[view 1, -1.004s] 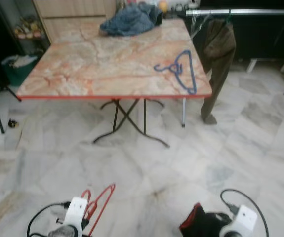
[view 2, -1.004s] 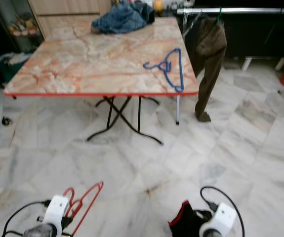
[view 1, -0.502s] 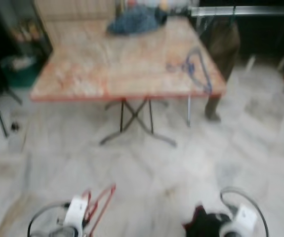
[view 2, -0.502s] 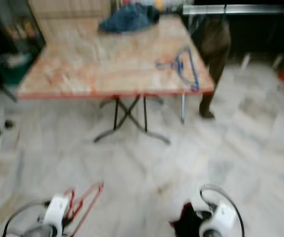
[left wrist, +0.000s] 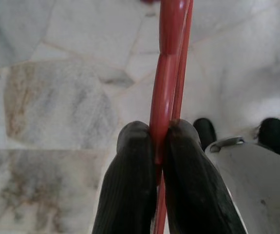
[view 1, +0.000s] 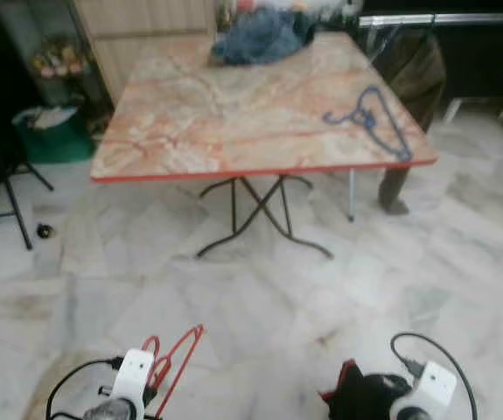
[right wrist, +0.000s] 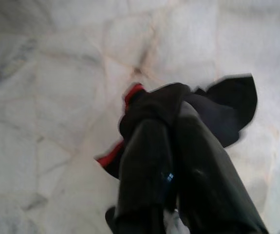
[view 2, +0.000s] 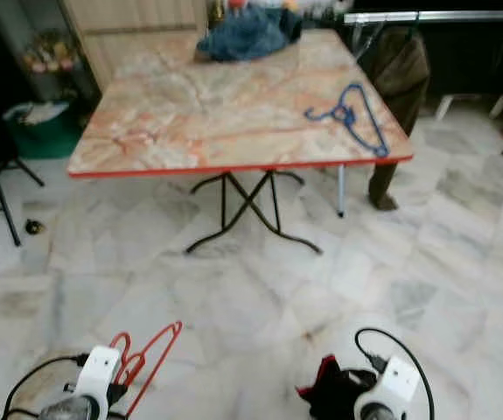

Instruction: Hang hanger

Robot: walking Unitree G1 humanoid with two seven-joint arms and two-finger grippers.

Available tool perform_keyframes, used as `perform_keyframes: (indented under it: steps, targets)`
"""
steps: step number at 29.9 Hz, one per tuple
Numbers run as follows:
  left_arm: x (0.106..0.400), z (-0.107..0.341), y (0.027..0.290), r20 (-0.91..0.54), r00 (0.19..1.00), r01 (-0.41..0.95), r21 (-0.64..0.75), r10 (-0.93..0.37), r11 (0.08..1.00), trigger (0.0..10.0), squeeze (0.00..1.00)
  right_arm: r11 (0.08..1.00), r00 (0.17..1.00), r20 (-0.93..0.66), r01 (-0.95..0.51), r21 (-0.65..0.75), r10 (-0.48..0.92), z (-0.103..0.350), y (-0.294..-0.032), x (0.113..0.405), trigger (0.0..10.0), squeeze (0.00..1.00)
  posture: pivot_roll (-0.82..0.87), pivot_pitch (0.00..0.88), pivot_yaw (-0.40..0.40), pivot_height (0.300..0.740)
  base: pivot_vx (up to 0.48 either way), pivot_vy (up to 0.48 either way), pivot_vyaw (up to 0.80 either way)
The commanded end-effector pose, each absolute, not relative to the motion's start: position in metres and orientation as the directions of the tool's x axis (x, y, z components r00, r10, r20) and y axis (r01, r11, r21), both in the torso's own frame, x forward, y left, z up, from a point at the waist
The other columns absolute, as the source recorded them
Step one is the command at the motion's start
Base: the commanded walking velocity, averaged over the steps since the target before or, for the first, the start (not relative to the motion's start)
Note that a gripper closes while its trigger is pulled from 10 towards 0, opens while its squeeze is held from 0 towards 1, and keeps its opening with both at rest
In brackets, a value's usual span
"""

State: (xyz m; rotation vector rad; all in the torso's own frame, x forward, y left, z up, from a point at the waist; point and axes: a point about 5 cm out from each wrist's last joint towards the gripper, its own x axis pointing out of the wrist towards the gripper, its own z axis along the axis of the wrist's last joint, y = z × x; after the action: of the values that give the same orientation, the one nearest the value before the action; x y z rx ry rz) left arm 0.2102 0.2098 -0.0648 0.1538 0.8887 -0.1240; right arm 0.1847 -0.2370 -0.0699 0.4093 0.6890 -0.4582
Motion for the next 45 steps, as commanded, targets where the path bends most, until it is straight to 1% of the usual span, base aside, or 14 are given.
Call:
perform_keyframes:
  steps: [1,4,10,17,23,24,28,30,37,45]
  targets:
    - [0.209,-0.066,0.209,-0.782,0.622,0.184,0.086,-0.048,0.979,10.0,0.0,0.819,0.682,-0.678,0.535,0.205,-0.275,-0.07,-0.239,0.183,10.0,0.0,0.01,0.027,0.042,0.74,0.0,0.0,0.0]
    - [0.209,-0.066,0.208,-0.781,0.622,0.185,0.087,-0.048,0.979,10.0,0.0,0.82,0.682,-0.678,0.534,0.205,-0.274,-0.07,-0.239,0.183,10.0,0.0,0.02,0.028,0.041,0.74,0.0,0.0,0.0]
    - [0.209,-0.066,0.207,-0.782,0.621,0.181,0.091,-0.042,0.979,10.0,0.0,0.82,0.681,-0.678,0.535,0.204,-0.276,-0.07,-0.239,0.183,10.0,0.0,0.02,0.034,0.039,0.74,0.0,0.312,0.0]
    - [0.208,-0.067,0.209,-0.789,0.614,0.2,0.119,-0.03,0.973,10.0,0.0,0.82,0.686,-0.671,0.535,0.201,-0.283,-0.068,-0.242,0.184,10.0,0.0,0.02,0.037,0.038,0.74,0.0,0.0,0.0]
    - [0.207,-0.067,0.21,-0.784,0.62,0.184,0.115,-0.024,0.976,10.0,0.0,0.842,0.744,-0.6,0.498,0.208,-0.292,-0.055,-0.246,0.203,10.0,0.0,0.02,0.04,0.038,0.74,0.0,0.0,0.0]
    - [0.206,-0.067,0.21,-0.784,0.62,0.187,0.119,-0.023,0.975,10.0,0.0,0.86,0.764,-0.571,0.475,0.185,-0.299,-0.049,-0.249,0.21,10.0,0.0,0.02,0.04,0.038,0.74,0.0,0.0,0.0]
    - [0.208,-0.066,0.21,-0.778,0.628,0.176,0.117,-0.02,0.978,10.0,0.0,0.865,0.823,-0.473,0.453,0.215,-0.314,-0.03,-0.257,0.231,10.0,0.0,0.01,0.04,0.039,0.74,0.0,0.0,0.0]
    - [0.208,-0.066,0.21,-0.777,0.629,0.173,0.117,-0.018,0.978,10.0,0.0,0.87,0.831,-0.461,0.444,0.214,-0.311,-0.027,-0.258,0.235,10.0,0.0,0.01,0.04,0.039,0.74,0.0,0.0,0.0]
    - [0.209,-0.066,0.207,-0.772,0.635,0.144,0.085,-0.027,0.986,10.0,0.0,0.874,0.82,-0.485,0.442,0.201,-0.303,-0.031,-0.258,0.23,10.0,0.0,0.02,0.04,0.034,0.74,0.0,0.0,0.0]
    - [0.208,-0.066,0.209,-0.773,0.634,0.14,0.087,-0.022,0.986,10.0,0.0,0.88,0.839,-0.457,0.424,0.212,-0.295,-0.029,-0.254,0.233,10.0,0.0,0.02,0.042,0.036,0.74,0.0,0.0,0.0]
